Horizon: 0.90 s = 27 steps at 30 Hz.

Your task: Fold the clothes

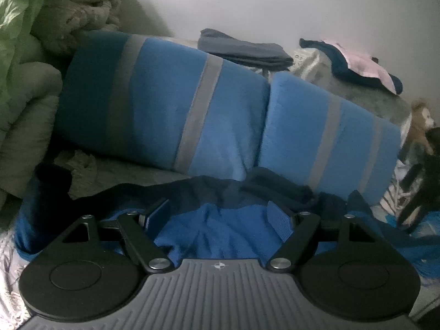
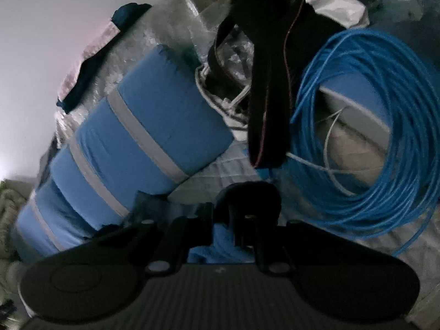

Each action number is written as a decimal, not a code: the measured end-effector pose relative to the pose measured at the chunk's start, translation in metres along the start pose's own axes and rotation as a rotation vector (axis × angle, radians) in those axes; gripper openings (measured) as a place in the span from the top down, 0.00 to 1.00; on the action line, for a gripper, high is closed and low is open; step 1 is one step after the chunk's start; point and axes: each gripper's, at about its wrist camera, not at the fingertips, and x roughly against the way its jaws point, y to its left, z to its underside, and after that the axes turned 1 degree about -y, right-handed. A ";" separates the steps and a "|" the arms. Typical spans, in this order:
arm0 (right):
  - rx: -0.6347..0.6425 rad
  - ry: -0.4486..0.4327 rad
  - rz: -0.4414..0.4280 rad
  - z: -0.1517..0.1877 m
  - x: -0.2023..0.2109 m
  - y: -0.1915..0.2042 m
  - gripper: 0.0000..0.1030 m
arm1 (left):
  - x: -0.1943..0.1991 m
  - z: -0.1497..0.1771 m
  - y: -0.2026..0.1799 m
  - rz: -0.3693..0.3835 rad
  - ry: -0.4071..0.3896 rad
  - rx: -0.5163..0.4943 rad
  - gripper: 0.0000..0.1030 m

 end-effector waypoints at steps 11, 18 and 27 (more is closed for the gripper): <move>0.026 0.010 0.207 -0.002 -0.126 -0.036 0.90 | -0.004 0.006 -0.020 0.001 0.034 -0.020 0.25; 0.127 0.048 0.329 -0.005 -0.169 -0.029 0.89 | -0.006 0.008 -0.021 -0.022 0.055 -0.023 0.25; 0.145 0.054 0.298 -0.006 -0.120 -0.018 0.43 | -0.008 0.010 -0.022 0.001 0.063 -0.020 0.25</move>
